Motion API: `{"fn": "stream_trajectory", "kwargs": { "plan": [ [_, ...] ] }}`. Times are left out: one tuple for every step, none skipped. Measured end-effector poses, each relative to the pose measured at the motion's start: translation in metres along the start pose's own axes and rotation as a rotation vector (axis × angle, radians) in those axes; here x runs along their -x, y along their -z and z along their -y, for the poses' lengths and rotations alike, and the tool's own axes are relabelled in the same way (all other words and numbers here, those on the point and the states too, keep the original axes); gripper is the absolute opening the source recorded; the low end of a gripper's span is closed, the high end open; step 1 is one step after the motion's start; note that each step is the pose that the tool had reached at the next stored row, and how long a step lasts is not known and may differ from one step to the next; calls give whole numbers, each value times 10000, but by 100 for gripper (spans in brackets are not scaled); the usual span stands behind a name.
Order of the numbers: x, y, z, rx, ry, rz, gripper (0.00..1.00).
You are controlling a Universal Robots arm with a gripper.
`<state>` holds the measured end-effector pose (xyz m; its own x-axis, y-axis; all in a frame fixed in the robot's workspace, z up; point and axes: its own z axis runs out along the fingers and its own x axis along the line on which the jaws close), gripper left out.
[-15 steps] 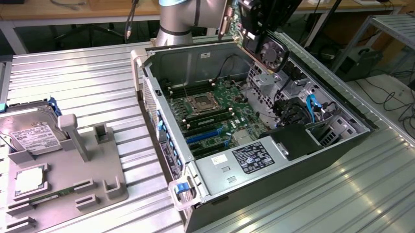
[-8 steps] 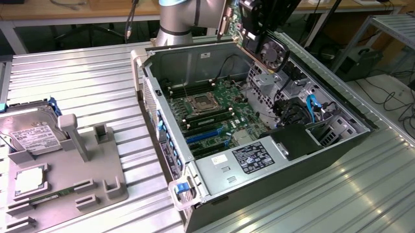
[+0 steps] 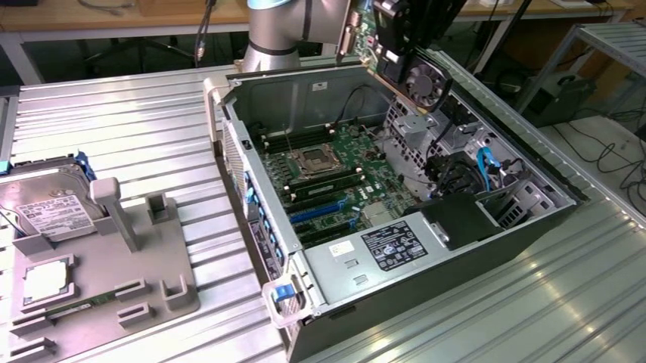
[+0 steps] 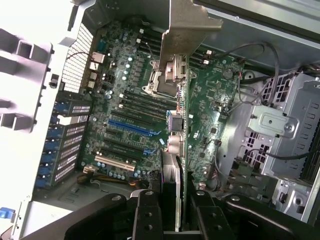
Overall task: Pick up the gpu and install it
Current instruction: 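Insert the gpu into the slot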
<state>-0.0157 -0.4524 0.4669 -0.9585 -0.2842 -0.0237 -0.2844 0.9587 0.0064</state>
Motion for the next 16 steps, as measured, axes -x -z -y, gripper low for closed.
{"fn": "stream_trajectory", "kwargs": {
  "plan": [
    [0,0,0,1,41,0,28],
    [0,0,0,2,83,0,28],
    [0,0,0,3,125,-1,28],
    [0,0,1,4,162,-1,28],
    [0,0,1,5,205,-1,28],
    [0,0,1,7,255,-1,28],
    [0,0,1,7,294,-2,28],
    [0,0,1,8,334,-2,28],
    [0,0,1,9,370,-2,28],
    [0,0,1,10,415,-3,28],
    [0,0,1,11,459,-3,28],
    [-1,0,1,12,501,-3,28],
    [0,0,1,13,546,-3,28],
    [0,0,1,15,599,-4,28],
    [0,0,1,16,653,-4,28],
    [0,0,1,17,704,-4,28]
  ]
}}
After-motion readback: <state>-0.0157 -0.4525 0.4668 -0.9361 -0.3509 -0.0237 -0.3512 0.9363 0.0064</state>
